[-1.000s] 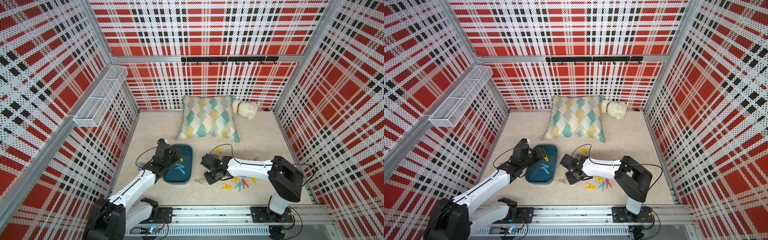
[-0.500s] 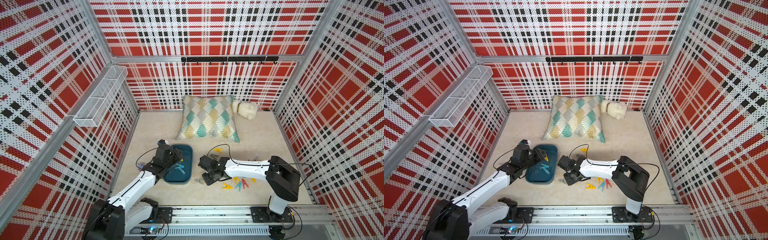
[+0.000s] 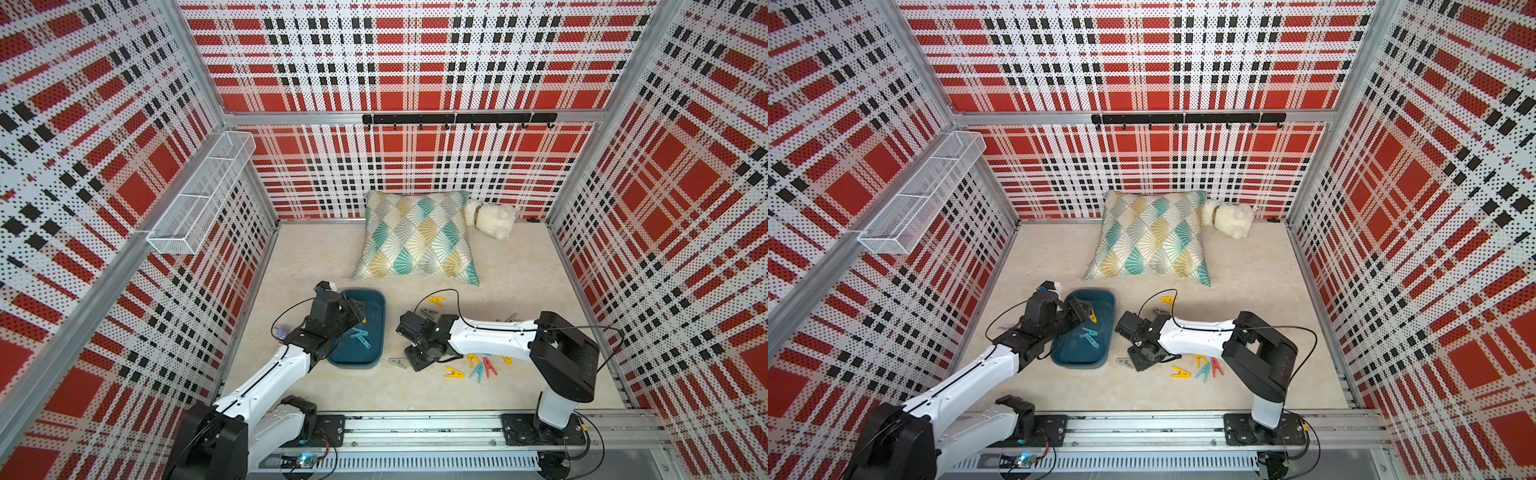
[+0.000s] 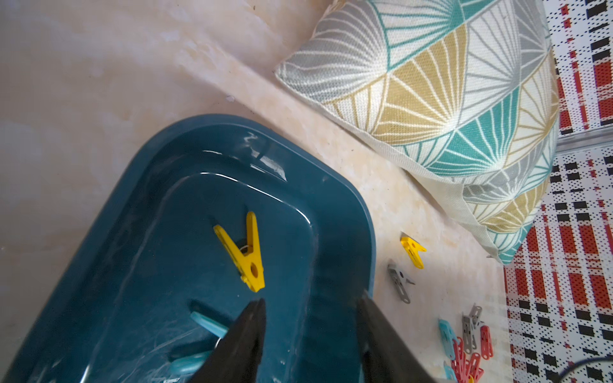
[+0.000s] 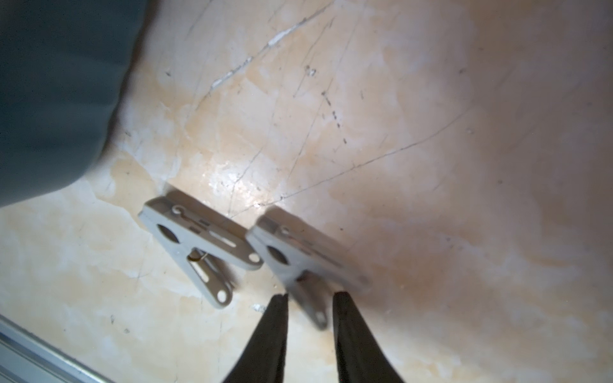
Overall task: Put the clothespins into the storage box
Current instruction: Pick up the clothespin from the center of the board.
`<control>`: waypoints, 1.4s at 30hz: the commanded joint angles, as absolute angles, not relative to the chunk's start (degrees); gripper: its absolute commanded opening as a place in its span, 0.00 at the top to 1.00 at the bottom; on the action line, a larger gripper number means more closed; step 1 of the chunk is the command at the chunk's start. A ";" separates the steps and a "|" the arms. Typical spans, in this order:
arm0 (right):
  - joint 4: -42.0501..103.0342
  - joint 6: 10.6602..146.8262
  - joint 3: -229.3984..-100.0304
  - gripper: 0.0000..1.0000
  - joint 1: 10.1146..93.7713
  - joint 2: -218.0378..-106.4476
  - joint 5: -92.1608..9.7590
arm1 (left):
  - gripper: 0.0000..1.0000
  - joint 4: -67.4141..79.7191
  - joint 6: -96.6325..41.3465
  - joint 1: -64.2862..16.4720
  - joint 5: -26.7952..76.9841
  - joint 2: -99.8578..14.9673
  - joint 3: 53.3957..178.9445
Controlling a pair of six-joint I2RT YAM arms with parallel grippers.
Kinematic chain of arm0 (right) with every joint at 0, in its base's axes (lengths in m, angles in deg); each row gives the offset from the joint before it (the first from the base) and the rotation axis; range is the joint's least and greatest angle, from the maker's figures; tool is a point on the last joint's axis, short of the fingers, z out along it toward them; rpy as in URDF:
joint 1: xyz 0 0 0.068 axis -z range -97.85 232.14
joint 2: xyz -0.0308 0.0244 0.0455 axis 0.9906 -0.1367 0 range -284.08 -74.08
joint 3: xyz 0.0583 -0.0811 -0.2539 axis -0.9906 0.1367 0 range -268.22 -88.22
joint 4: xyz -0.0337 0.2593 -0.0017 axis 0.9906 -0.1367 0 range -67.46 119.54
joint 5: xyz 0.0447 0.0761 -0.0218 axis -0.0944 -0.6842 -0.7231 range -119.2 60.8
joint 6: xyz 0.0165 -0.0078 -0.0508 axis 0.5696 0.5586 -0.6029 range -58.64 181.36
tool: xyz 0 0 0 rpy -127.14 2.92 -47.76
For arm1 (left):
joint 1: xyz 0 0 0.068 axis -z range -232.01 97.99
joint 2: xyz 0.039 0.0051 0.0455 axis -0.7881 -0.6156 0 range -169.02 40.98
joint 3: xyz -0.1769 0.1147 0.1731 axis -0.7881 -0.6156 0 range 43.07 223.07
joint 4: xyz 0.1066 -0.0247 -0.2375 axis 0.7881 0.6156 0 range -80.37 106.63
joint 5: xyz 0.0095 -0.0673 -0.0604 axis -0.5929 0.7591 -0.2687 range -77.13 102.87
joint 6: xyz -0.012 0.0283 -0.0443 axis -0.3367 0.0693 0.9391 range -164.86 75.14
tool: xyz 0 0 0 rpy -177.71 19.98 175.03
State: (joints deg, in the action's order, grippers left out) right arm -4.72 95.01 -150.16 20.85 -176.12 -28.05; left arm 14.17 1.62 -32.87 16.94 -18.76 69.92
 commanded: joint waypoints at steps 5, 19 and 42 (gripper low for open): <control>-4.06 94.34 -150.19 0.75 20.16 -178.02 -27.99 | 0.50 13.33 2.20 -32.58 17.18 -17.12 68.50; -8.50 93.75 -154.66 0.90 20.60 -168.71 -27.29 | 0.46 8.19 9.10 -22.57 19.88 -19.28 71.20; -8.87 93.47 -163.01 0.93 23.00 -166.02 -28.55 | 0.55 -7.39 18.62 -14.47 24.55 -25.81 69.06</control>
